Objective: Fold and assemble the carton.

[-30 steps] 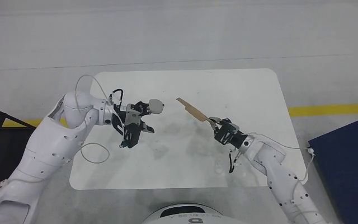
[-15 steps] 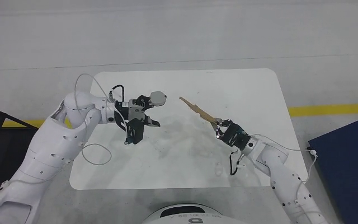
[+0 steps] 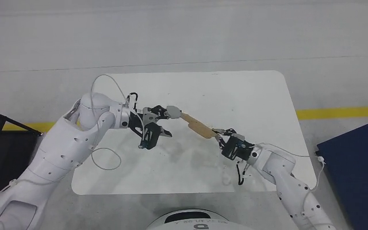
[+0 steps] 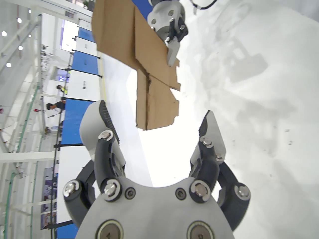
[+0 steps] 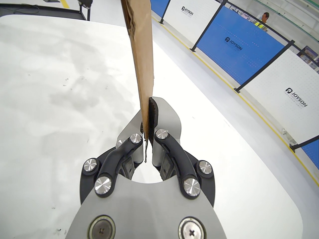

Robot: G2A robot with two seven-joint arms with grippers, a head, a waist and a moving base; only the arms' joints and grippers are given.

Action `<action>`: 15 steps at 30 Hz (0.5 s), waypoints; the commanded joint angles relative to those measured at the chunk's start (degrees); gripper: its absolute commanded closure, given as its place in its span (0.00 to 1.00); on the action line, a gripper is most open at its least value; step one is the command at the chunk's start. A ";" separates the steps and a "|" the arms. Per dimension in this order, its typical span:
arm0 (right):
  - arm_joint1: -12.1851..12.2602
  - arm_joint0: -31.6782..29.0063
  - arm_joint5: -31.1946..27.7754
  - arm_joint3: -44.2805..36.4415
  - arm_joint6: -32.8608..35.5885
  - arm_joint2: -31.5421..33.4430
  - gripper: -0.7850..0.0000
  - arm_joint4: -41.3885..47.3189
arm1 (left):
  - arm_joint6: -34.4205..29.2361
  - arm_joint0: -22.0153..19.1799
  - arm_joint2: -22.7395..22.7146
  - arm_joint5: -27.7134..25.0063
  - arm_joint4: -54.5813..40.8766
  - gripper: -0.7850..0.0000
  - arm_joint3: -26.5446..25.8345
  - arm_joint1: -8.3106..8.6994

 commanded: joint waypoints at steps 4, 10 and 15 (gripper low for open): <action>0.06 -0.39 1.52 -0.23 -0.26 -1.26 1.00 -2.08 | -1.12 -2.06 2.87 0.39 -1.35 0.60 1.29 -1.08; 0.18 -0.62 2.51 -0.13 -0.60 -2.43 1.00 -4.01 | -2.42 -3.81 4.98 0.24 -1.89 0.63 2.94 -1.87; 0.30 -0.79 2.95 -0.03 -0.60 -3.18 1.00 -5.16 | -3.03 -4.38 6.49 0.29 -2.27 0.74 3.51 -2.32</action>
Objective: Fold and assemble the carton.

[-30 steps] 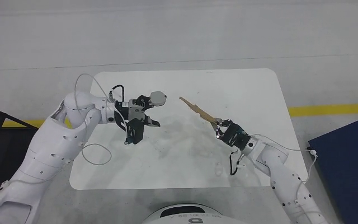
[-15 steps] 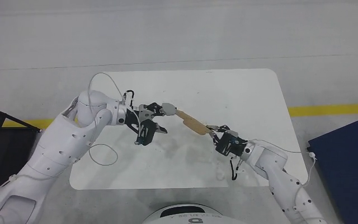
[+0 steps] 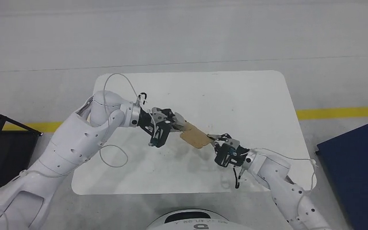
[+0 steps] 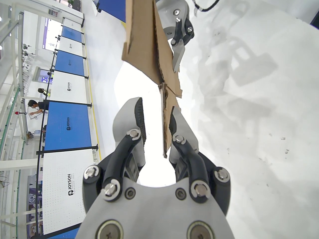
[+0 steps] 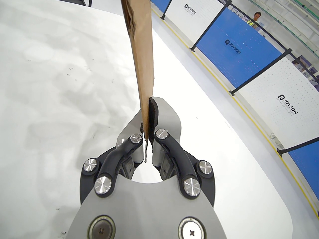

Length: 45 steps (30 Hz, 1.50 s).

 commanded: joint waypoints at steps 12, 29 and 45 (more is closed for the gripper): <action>0.10 -0.17 2.20 0.59 0.02 -0.56 0.00 1.66 | 0.55 -0.80 0.90 1.07 -0.39 1.00 2.20 -0.02; 1.08 -6.10 -7.62 0.61 -16.67 16.12 0.00 33.15 | 3.23 6.97 -4.22 6.04 -35.18 1.00 14.22 -1.69; -0.58 2.49 -2.50 2.74 -7.75 3.45 0.00 30.17 | -7.77 7.34 -1.74 1.70 -42.89 1.00 14.28 -3.54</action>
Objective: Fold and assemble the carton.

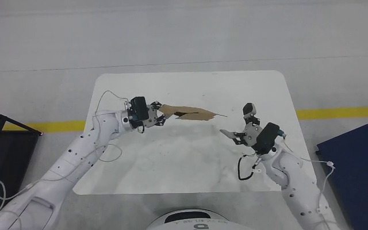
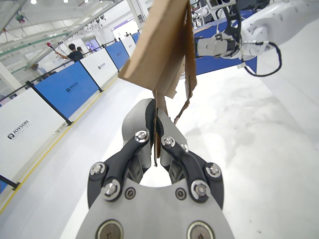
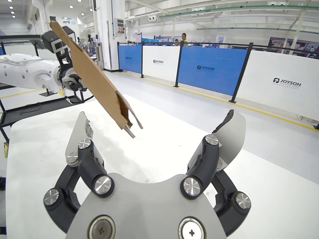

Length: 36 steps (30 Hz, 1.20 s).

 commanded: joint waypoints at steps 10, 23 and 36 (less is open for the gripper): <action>-0.84 3.21 3.46 2.54 -3.83 -5.92 0.00 -5.74 | -6.03 -2.58 1.78 -1.64 2.26 1.00 -0.95 -1.40; -0.82 4.95 -3.64 3.58 -3.87 -12.03 0.00 -13.35 | -7.13 -2.21 0.40 -1.75 -1.06 1.00 -0.60 -2.11; -1.14 6.61 0.76 5.62 -6.72 -12.37 0.00 -10.06 | -2.86 -1.54 -2.17 -1.02 0.14 1.00 0.92 -2.05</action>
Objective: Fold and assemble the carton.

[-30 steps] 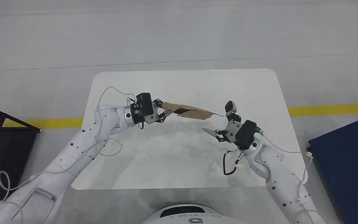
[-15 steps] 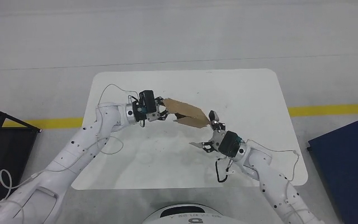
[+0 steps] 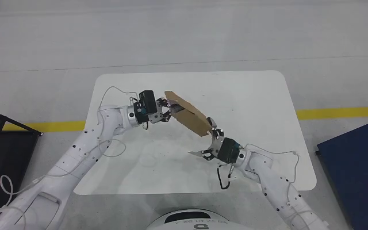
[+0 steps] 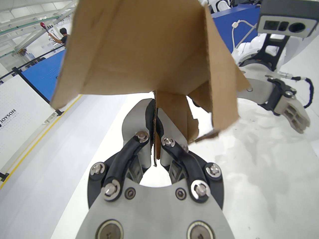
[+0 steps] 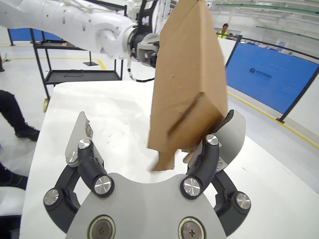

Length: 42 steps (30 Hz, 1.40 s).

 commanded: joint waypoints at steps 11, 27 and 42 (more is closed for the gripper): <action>-0.02 -0.40 2.37 0.21 -0.70 2.36 0.00 5.02 | 6.36 1.22 -4.30 2.03 3.35 1.00 0.56 1.33; -0.05 -1.53 13.94 -12.48 6.67 -0.75 0.00 -13.11 | -1.66 -1.54 -2.51 3.84 -0.60 1.00 2.51 -0.74; -1.55 5.60 16.78 -7.76 10.74 -3.24 0.00 -9.25 | 0.58 -3.13 -1.16 4.33 -1.18 1.00 4.46 -2.49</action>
